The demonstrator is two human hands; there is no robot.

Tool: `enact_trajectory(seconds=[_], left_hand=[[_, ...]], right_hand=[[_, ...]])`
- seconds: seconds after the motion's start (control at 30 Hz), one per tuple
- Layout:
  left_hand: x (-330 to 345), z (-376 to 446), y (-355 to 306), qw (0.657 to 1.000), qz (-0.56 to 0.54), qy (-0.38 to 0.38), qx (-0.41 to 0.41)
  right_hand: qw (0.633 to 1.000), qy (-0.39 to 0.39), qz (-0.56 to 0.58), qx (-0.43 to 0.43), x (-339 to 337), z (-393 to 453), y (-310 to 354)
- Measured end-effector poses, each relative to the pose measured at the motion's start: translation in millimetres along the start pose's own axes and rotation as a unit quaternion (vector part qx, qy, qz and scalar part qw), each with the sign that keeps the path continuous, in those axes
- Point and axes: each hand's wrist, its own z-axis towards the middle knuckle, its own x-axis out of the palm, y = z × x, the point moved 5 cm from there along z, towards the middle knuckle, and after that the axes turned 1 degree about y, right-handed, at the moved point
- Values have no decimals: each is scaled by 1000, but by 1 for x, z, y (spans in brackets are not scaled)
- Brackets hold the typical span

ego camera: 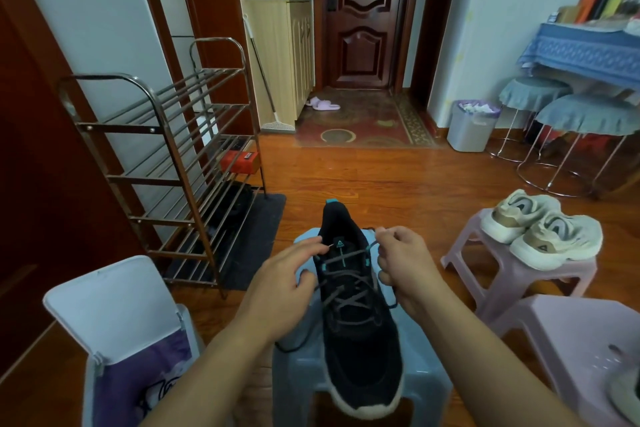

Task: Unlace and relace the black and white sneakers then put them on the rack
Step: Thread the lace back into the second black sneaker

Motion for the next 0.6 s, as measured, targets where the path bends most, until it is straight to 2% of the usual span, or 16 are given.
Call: enact_trajectory(seconds=[0.13, 0.2, 0.27, 0.37, 0.47, 0.53, 0.6], left_hand=[[4, -1, -4, 1000, 11, 11, 2], [6, -1, -5, 1000, 5, 11, -2], [10, 0, -4, 1000, -9, 24, 0], [16, 1, 0, 998, -12, 56, 5], [16, 2, 3, 998, -10, 64, 3], [17, 2, 3, 998, -8, 65, 4], [16, 2, 1, 998, -22, 63, -3]], right_hand=[[993, -11, 116, 29, -5, -3, -9], [995, 14, 92, 29, -5, -4, -10], [999, 36, -28, 13, -10, -7, -8], [967, 58, -247, -36, -20, -16, -5], [915, 90, -376, -114, -13, -33, -5], [876, 81, -443, -172, -6, -40, -7], [867, 52, -453, -203, -13, -41, -6]])
